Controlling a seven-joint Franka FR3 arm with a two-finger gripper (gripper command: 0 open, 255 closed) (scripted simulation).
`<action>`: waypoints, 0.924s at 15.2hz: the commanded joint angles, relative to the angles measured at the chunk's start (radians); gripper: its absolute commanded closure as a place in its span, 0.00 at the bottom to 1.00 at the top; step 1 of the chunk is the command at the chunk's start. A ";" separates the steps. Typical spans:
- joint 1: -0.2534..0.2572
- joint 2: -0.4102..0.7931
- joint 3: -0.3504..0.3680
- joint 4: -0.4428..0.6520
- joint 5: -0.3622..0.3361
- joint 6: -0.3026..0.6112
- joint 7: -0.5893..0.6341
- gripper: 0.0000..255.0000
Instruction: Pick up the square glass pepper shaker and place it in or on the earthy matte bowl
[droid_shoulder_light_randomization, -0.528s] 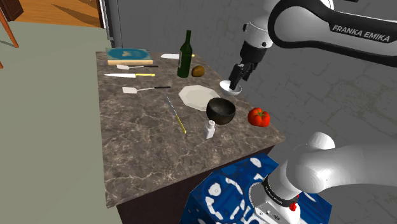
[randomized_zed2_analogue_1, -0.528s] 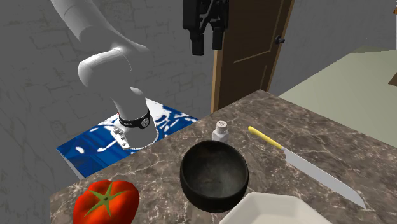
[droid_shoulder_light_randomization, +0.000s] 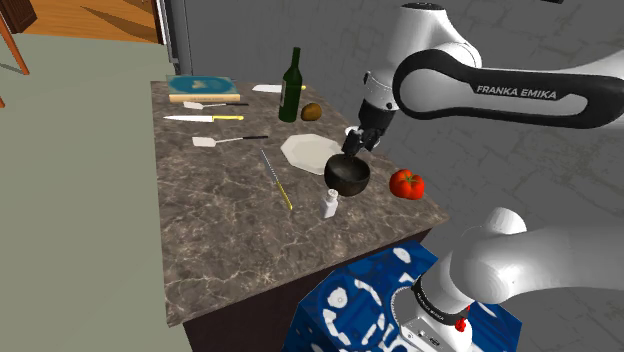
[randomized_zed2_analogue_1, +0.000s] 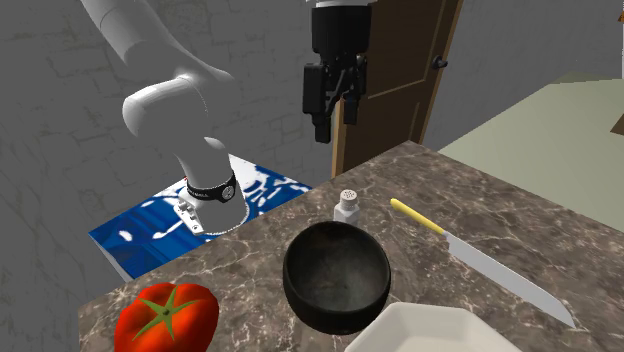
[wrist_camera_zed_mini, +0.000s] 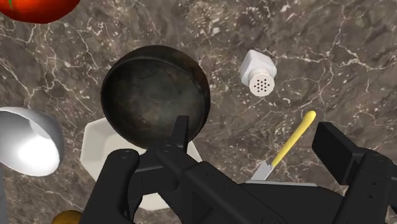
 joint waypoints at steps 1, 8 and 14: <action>0.000 0.033 0.005 -0.042 0.011 0.078 0.020 0.00; 0.005 0.187 0.029 -0.166 0.048 0.361 0.087 0.00; 0.001 0.281 0.038 -0.208 0.051 0.497 0.105 0.00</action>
